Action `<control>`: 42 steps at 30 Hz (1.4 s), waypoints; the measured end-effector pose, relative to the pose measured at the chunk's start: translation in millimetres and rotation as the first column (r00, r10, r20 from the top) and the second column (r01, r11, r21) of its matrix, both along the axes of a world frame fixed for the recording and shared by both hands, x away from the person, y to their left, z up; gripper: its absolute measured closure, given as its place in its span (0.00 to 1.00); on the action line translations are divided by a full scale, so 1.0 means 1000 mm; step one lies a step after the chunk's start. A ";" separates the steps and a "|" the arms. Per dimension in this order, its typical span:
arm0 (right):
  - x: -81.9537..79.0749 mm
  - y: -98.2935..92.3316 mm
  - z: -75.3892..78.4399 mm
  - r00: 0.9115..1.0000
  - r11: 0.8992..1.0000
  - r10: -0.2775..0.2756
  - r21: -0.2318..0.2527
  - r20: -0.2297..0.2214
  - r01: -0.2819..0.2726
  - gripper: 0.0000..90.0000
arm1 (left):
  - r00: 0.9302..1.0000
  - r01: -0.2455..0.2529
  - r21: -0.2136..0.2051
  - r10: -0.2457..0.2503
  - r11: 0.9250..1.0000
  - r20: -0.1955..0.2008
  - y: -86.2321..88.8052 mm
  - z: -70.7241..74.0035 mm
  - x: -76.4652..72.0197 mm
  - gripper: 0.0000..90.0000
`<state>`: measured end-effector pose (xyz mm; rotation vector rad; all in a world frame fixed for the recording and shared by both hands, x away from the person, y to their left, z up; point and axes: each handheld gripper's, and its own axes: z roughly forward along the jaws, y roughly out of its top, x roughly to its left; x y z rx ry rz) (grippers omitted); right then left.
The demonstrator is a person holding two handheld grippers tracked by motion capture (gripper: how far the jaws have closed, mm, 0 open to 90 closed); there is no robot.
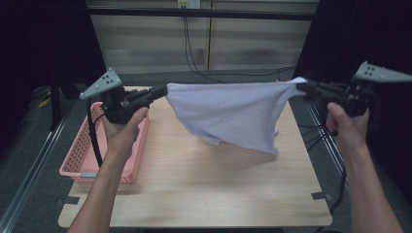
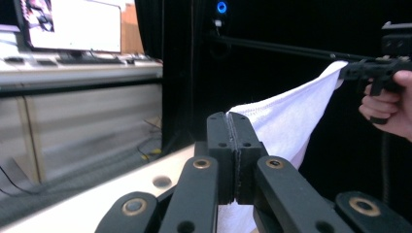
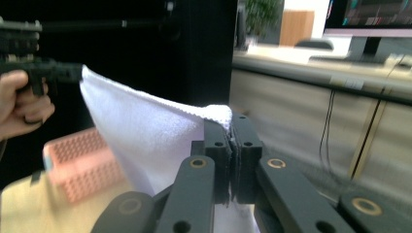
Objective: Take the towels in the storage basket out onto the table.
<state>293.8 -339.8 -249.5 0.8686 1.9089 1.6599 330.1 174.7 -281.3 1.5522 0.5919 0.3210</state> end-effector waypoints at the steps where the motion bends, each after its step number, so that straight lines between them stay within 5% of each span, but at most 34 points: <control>1: -0.002 -0.002 -0.008 1.000 1.000 0.005 0.002 -0.018 -0.005 0.98 | 1.000 0.004 0.015 -0.004 1.000 -0.015 -0.002 -0.010 -0.003 0.99; 5: -0.015 -0.005 -0.053 0.994 1.000 0.015 -0.001 -0.105 -0.015 0.98 | 0.997 0.024 0.050 -0.020 0.998 -0.072 -0.003 -0.042 -0.011 0.99; 8: -0.026 -0.005 -0.078 0.988 0.999 0.031 0.012 -0.151 -0.030 0.98 | 0.993 0.036 0.039 -0.031 0.999 -0.112 0.001 -0.060 -0.019 0.99; 11: -0.045 -0.002 -0.098 0.983 0.998 0.061 0.025 -0.173 -0.058 0.98 | 0.989 0.058 0.046 -0.051 0.997 -0.136 0.007 -0.076 -0.037 0.99; 13: -0.058 0.001 -0.105 0.982 0.996 0.085 0.029 -0.171 -0.081 0.98 | 0.988 0.069 0.009 -0.067 0.998 -0.140 0.014 -0.079 -0.054 0.99; 16: -0.077 0.002 -0.100 0.981 0.992 0.119 0.051 -0.152 -0.113 0.98 | 0.990 0.096 -0.023 -0.098 0.995 -0.102 0.021 -0.066 -0.076 0.99; 19: -0.101 0.003 -0.082 0.987 0.991 0.128 0.046 -0.093 -0.124 0.98 | 0.992 0.120 -0.004 -0.120 0.993 -0.048 0.025 -0.053 -0.101 0.99; 22: -0.121 0.007 -0.077 0.990 0.992 0.122 0.017 -0.065 -0.121 0.98 | 0.992 0.114 0.026 -0.113 0.993 -0.054 0.024 -0.062 -0.112 0.99; 25: -0.128 0.013 -0.103 0.983 0.990 0.139 -0.006 -0.124 -0.141 0.97 | 0.980 0.148 0.126 -0.129 0.981 -0.149 0.021 -0.097 -0.116 0.99; 27: -0.132 0.016 -0.125 0.969 0.988 0.150 -0.008 -0.196 -0.154 0.97 | 0.966 0.171 0.141 -0.138 0.975 -0.219 0.023 -0.120 -0.120 0.98; 29: -0.137 0.022 -0.151 0.952 0.984 0.157 -0.040 -0.261 -0.173 0.90 | 0.956 0.183 0.140 -0.143 0.973 -0.258 0.029 -0.137 -0.124 0.94; 31: -0.145 0.031 -0.174 0.921 0.970 0.204 -0.061 -0.333 -0.237 0.82 | 0.948 0.178 0.132 -0.133 0.975 -0.290 0.034 -0.147 -0.125 0.86; 33: -0.150 0.038 -0.183 0.899 0.958 0.227 -0.079 -0.374 -0.275 0.72 | 0.943 0.172 0.147 -0.120 0.974 -0.310 0.038 -0.154 -0.126 0.79; 37: -0.156 0.040 -0.182 0.892 0.951 0.253 -0.074 -0.375 -0.301 0.58 | 0.930 0.197 0.202 -0.117 0.959 -0.347 0.028 -0.162 -0.113 0.77; 40: -0.159 0.037 -0.178 0.898 0.956 0.254 -0.046 -0.358 -0.289 0.57 | 0.920 0.244 0.222 -0.154 0.944 -0.359 0.010 -0.170 -0.098 0.79; 42: -0.161 0.034 -0.178 0.904 0.958 0.248 -0.053 -0.349 -0.283 0.57 | 0.904 0.280 0.236 -0.174 0.930 -0.390 -0.002 -0.176 -0.086 0.79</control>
